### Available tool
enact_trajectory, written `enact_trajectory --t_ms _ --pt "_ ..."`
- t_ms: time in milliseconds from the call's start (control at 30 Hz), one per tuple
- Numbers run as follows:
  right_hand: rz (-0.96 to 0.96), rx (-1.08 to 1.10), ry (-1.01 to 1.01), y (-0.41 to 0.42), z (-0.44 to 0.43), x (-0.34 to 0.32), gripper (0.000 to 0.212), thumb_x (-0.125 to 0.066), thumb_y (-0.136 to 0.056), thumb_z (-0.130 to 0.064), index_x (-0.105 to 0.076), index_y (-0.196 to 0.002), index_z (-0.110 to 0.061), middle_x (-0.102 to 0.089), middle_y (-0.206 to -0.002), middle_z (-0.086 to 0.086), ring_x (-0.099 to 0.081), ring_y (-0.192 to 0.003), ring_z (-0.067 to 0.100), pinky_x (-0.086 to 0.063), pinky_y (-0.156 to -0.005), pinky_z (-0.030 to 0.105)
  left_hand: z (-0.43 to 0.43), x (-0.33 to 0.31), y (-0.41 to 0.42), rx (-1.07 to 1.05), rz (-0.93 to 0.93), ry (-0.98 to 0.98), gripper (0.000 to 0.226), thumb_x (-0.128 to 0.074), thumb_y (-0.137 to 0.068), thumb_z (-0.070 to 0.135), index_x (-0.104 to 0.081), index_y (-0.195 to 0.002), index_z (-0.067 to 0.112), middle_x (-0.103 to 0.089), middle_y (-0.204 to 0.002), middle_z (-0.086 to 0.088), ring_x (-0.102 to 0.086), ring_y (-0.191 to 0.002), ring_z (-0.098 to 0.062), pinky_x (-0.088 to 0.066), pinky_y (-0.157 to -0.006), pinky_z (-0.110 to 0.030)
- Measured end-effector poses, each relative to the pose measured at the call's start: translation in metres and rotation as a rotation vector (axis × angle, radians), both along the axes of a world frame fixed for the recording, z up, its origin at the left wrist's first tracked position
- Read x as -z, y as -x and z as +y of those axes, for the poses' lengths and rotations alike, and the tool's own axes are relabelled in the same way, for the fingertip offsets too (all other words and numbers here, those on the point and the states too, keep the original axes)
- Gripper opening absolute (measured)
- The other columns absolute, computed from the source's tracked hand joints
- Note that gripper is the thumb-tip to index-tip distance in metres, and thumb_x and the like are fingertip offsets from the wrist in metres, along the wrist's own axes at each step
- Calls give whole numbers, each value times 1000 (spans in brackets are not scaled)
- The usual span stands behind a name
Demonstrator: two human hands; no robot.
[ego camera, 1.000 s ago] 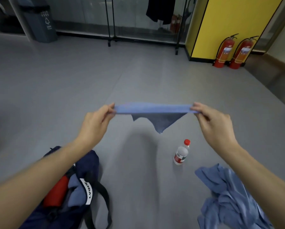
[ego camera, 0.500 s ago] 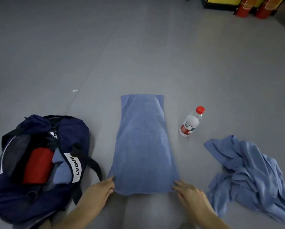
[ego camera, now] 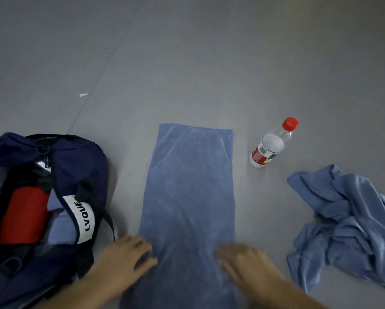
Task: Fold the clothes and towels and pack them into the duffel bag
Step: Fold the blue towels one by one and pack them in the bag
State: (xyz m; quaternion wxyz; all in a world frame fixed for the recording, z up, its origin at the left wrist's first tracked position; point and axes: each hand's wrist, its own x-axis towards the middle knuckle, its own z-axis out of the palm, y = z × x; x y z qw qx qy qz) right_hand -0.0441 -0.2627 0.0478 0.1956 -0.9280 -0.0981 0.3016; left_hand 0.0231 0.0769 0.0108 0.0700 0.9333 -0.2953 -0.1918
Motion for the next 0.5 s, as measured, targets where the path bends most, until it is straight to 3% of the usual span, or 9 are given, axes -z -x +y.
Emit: enact_trajectory --t_ms 100,167,267,367,433,500 --pt "-83 54 100 -97 -10 15 39 -35 -105 -41 -46 -138 -25 -55 -143 0 -54 -126 29 -45 -102 38 -38 1 -97 -52 -127 61 34 -53 -97 49 -70 -117 28 -70 -113 5 -69 -97 -22 -58 -80 -34" --pt "-136 104 141 -169 -12 20 35 -35 -105 -36 -44 -135 -20 -56 -139 8 -56 -121 37 -46 -97 43 -63 3 -160 -122 -114 100 36 -58 -99 35 -64 -132 21 -66 -127 -4 -65 -109 -32 -53 -93 -40" --pt "-178 324 128 -244 -22 32 39 -32 -106 -31 -37 -142 -16 -52 -143 14 -54 -121 40 -44 -97 44 -89 12 -237 -204 -135 103 47 -54 -100 24 -50 -146 15 -56 -142 -11 -59 -120 -37 -48 -101 -45" --pt "-208 431 108 -288 -30 53 51 -27 -108 -27 -20 -156 -11 -21 -163 11 -27 -147 32 -28 -115 40 -106 26 -283 -207 -113 26 55 -48 -102 23 -34 -155 15 -41 -156 -11 -48 -133 -36 -41 -108 -43" --pt "-194 403 122 -295 -35 68 54 -26 -108 -26 -12 -158 -8 -5 -166 13 -10 -152 30 -18 -122 40 -113 33 -302 -191 -71 0 56 -44 -104 23 -28 -158 15 -30 -163 -9 -40 -142 -34 -34 -113 -41" --pt "-190 403 159 -297 -42 82 55 -25 -108 -28 -10 -159 -13 2 -166 17 -3 -152 33 -14 -123 42 -116 42 -319 -190 -57 -5 56 -44 -104 20 -28 -158 14 -30 -162 -9 -39 -142 -34 -34 -114 -40"
